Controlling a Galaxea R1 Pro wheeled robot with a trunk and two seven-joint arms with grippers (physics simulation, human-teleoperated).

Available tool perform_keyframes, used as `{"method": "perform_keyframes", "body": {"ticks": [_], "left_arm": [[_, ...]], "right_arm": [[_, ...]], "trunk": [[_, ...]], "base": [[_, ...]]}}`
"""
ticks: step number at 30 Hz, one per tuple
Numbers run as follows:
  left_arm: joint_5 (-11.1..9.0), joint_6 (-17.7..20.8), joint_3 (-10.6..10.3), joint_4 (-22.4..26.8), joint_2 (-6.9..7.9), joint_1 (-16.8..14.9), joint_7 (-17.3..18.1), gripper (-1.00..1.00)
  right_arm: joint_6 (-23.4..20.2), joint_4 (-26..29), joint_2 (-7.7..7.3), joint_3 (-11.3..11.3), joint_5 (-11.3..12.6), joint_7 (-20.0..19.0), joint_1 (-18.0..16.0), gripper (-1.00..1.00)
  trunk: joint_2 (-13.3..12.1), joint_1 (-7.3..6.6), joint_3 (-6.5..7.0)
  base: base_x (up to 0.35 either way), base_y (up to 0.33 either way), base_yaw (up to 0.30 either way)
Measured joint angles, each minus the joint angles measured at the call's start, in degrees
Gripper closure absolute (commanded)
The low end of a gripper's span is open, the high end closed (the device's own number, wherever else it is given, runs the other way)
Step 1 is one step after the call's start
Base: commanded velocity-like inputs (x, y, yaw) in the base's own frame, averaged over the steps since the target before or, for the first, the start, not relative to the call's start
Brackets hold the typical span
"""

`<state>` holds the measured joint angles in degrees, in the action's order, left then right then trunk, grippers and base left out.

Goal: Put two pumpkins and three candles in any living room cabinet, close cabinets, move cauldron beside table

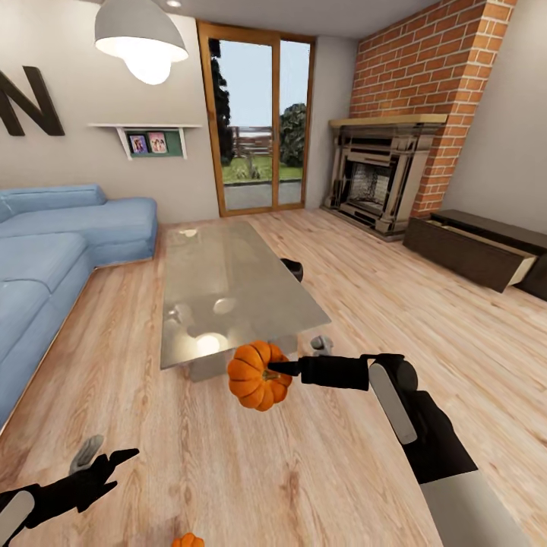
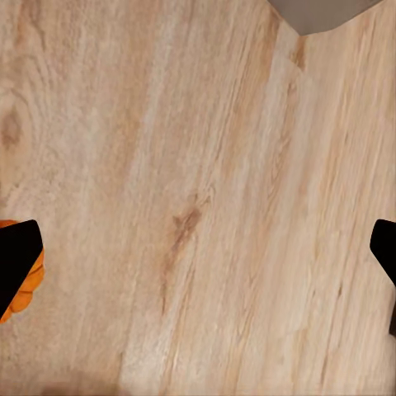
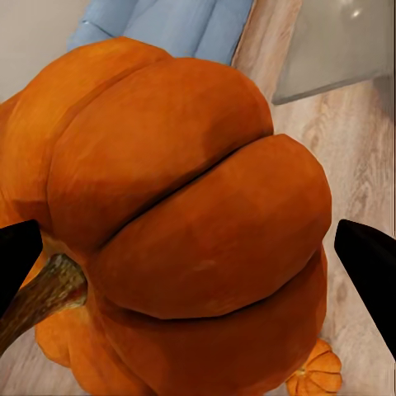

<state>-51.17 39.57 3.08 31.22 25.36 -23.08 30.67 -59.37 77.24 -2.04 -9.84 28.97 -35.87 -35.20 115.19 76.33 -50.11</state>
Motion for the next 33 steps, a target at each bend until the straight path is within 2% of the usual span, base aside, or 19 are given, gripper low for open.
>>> {"method": "perform_keyframes", "body": {"ticks": [33], "left_arm": [[-0.36, 0.23, 0.01, 0.60, 0.32, -0.01, 0.20, -1.00]], "right_arm": [[0.10, -0.35, 0.13, -0.09, -0.27, 0.17, 0.00, 1.00]], "trunk": [[13.24, 7.25, -5.92]], "base": [[0.000, 0.000, 0.000]]}}
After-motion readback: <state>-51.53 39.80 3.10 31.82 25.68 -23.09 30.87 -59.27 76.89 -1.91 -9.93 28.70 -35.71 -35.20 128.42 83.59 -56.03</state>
